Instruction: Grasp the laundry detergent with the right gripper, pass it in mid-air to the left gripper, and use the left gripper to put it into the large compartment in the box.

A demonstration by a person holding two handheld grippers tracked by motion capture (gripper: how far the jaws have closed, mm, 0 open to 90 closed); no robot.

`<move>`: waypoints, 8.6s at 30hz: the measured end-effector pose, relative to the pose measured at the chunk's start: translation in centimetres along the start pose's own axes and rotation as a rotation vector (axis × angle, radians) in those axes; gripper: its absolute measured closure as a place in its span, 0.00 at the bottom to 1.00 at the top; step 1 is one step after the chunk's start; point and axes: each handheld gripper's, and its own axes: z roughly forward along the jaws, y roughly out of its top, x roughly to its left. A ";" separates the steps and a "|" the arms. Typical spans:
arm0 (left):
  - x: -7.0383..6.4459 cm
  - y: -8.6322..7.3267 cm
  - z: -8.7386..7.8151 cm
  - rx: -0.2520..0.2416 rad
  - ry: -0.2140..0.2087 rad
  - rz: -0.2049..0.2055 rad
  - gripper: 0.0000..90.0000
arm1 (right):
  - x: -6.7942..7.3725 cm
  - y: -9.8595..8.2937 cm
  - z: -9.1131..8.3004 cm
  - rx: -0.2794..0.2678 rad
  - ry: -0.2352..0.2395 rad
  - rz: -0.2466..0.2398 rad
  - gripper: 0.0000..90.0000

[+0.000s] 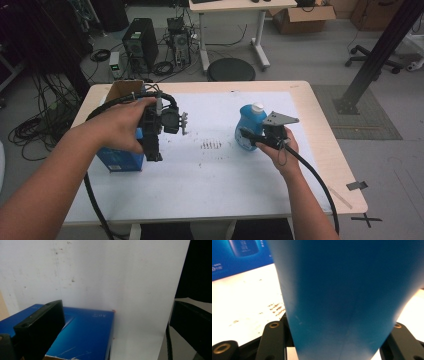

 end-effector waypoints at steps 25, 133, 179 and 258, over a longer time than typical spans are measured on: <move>-0.2 1.6 -2.1 -0.014 0.012 0.039 0.00 | 5.6 5.9 -5.2 0.024 0.366 -0.184 0.50; -3.8 5.7 -0.9 -0.043 -0.023 0.150 0.30 | 15.8 6.1 3.5 0.036 0.596 -0.298 0.50; -3.7 6.4 -1.9 -0.033 0.017 0.178 0.43 | 15.1 6.4 2.3 -0.061 0.559 -0.290 0.48; 11.6 -13.2 -12.9 0.097 -0.120 -1.541 0.42 | 0.4 8.0 -7.4 0.425 0.231 -0.361 0.02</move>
